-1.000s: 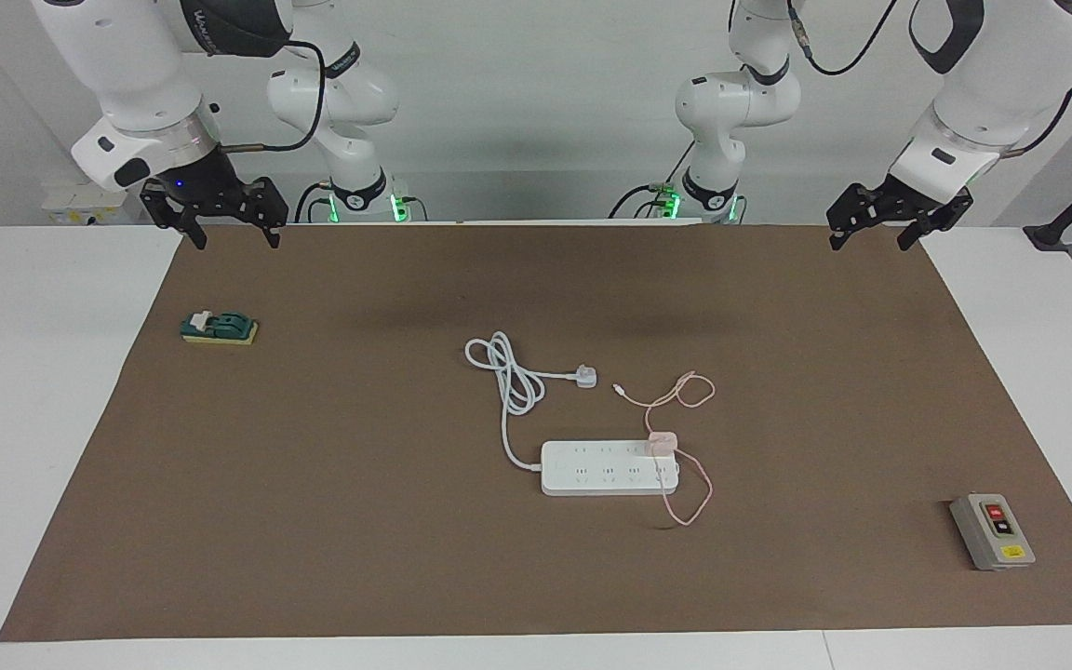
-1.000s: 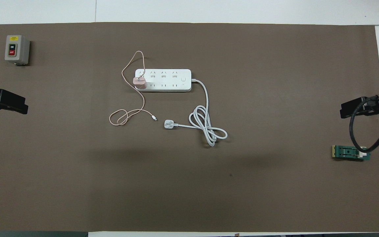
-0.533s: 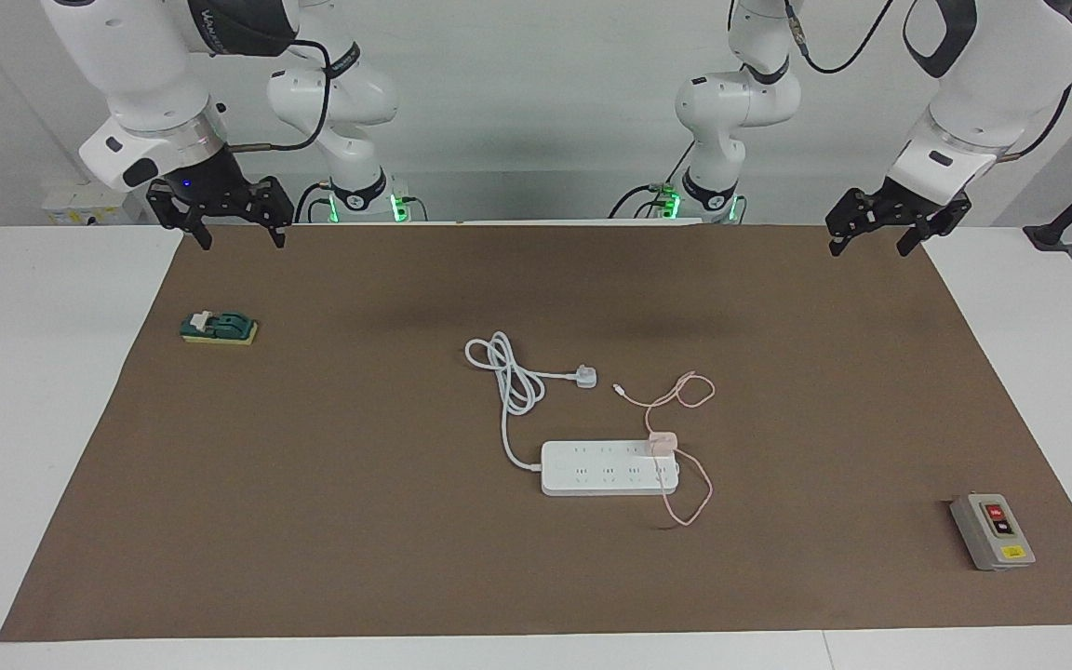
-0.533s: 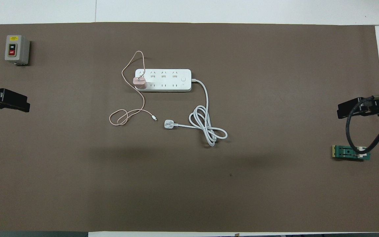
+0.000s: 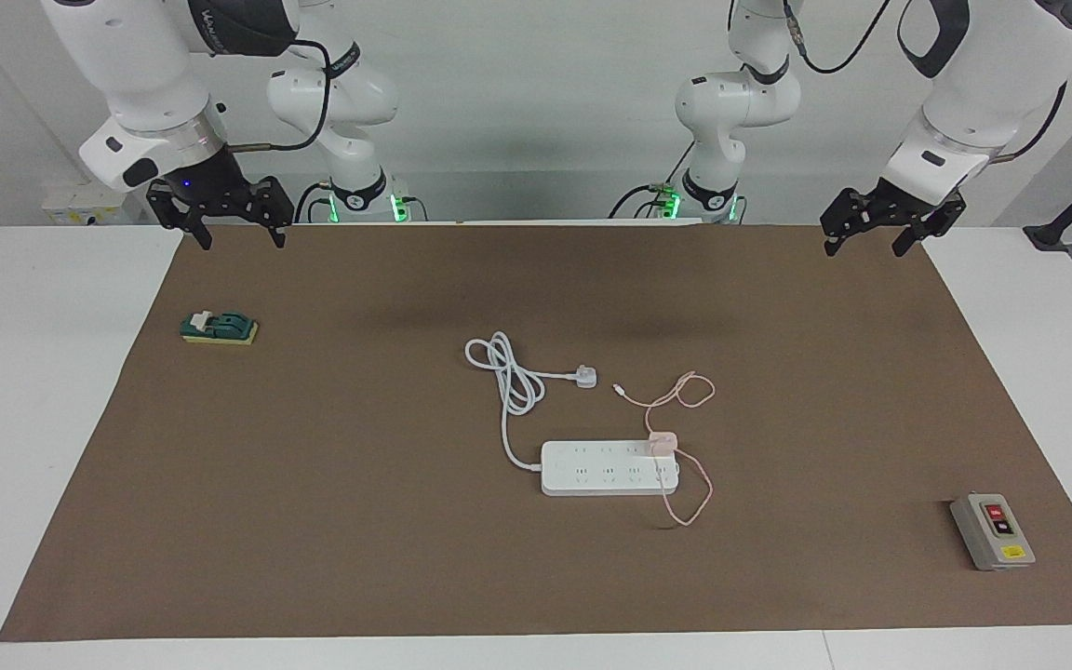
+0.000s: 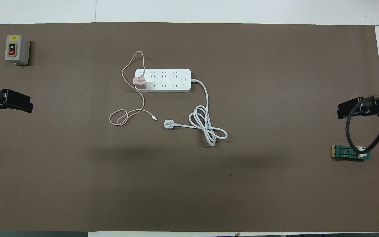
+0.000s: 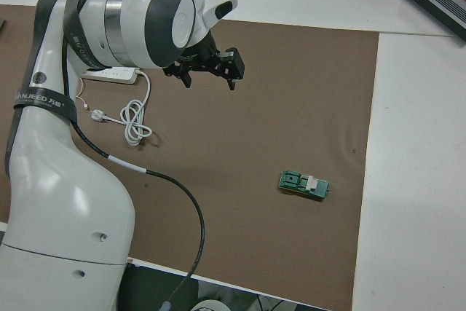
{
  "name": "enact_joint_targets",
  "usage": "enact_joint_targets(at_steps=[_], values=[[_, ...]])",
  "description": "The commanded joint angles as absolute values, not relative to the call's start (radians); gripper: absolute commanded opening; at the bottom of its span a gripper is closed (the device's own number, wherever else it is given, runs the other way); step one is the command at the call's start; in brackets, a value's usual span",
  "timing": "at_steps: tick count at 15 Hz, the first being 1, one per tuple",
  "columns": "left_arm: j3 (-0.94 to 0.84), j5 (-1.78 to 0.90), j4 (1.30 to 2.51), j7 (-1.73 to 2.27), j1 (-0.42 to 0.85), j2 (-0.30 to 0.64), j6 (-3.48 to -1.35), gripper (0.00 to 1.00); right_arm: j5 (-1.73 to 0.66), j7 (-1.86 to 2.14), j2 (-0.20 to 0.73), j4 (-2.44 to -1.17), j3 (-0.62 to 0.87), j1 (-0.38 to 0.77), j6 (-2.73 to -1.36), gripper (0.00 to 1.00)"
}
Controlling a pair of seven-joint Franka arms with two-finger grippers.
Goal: Plug charger into power strip
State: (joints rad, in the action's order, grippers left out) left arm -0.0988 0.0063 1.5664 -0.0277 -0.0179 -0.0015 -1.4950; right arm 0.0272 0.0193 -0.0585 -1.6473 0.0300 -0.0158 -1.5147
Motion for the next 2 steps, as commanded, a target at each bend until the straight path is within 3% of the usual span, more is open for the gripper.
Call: enact_joint_targets(at_steps=[1,2], values=[[-0.091,0.005,1.597,-0.017,-0.006,-0.02,-1.513,1.0,0.029,0.046,-0.078,-1.663,0.034,-0.021,-1.505,1.0],[-0.091,0.005,1.597,-0.017,-0.006,-0.018,-1.513,1.0,0.029,0.046,-0.078,-1.663,0.034,-0.021,-1.505,1.0]])
